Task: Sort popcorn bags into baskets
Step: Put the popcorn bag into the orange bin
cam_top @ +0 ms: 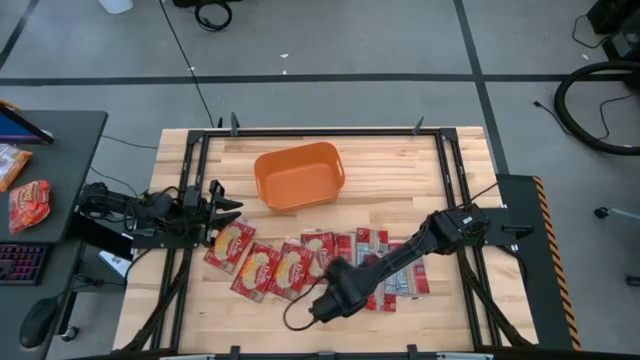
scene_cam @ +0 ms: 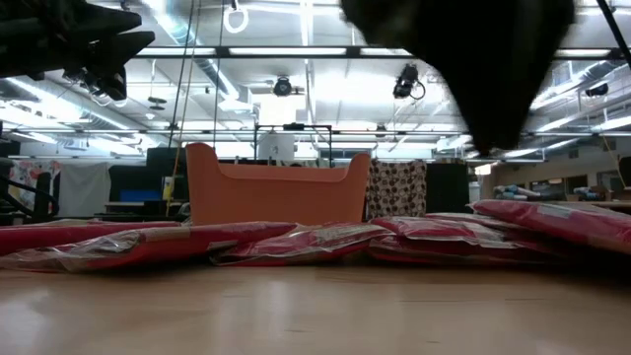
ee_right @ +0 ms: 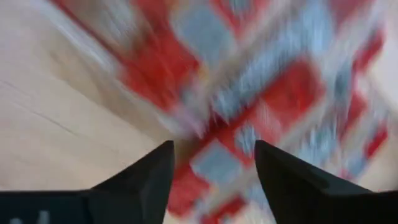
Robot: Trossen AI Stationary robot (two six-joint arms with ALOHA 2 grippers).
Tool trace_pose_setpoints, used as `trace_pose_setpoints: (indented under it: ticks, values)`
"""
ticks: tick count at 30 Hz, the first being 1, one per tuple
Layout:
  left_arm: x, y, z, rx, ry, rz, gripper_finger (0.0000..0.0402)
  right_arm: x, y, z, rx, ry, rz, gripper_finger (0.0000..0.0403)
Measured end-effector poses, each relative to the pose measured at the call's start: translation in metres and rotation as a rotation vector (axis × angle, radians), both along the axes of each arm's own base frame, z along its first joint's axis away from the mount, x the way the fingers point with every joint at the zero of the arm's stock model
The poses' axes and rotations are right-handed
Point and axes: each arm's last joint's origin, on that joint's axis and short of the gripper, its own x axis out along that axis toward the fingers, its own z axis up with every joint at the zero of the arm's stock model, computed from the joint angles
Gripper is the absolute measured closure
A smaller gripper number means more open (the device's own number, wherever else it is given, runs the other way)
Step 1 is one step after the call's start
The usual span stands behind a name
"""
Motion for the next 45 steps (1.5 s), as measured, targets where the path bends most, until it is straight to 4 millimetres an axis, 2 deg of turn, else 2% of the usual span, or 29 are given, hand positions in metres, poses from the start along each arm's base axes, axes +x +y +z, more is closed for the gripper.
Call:
trace_pose_setpoints:
  ticks: [3,6,12,17,22,24,28,32,35,40,45]
  values:
    - [0.0,0.0,0.0,0.0,0.0,0.0,0.0278,-0.008,-0.003,-0.019,0.05,0.121,-0.045,0.0156]
    - [0.0,0.0,0.0,0.001,0.0,0.0,0.0278,-0.011,-0.007,-0.029,0.048,0.172,-0.061,0.0153]
    - [0.0,0.0,0.0,0.002,0.0,0.0,0.0278,-0.012,-0.007,-0.03,0.014,0.161,-0.015,0.0152]
    - [0.0,0.0,0.0,0.002,0.001,0.0,0.0278,-0.015,-0.001,-0.03,0.021,0.172,0.135,0.0154]
    - [0.0,0.0,0.0,0.002,0.002,0.0,0.0278,-0.024,0.006,-0.012,0.105,0.171,0.255,0.0163]
    - [0.0,0.0,0.0,0.002,0.002,0.0,0.0278,-0.025,0.009,-0.011,0.124,0.177,0.278,0.0169]
    - [0.0,0.0,0.0,0.002,0.002,0.0,0.0278,-0.031,0.008,-0.017,0.181,0.238,0.295,0.0182]
    - [0.0,0.0,0.0,-0.003,0.001,-0.001,0.0278,-0.042,0.003,-0.035,0.205,0.341,0.307,0.0194]
    - [0.0,0.0,0.0,-0.004,0.001,-0.001,0.0278,-0.043,0.002,-0.044,0.226,0.343,0.351,0.0196]
    - [0.0,0.0,0.0,-0.002,0.001,-0.001,0.0278,-0.031,-0.015,-0.055,0.242,0.29,0.397,0.0196]
    - [0.0,0.0,0.0,-0.004,0.0,-0.001,0.0278,-0.02,-0.042,-0.05,0.136,0.278,0.42,0.0197]
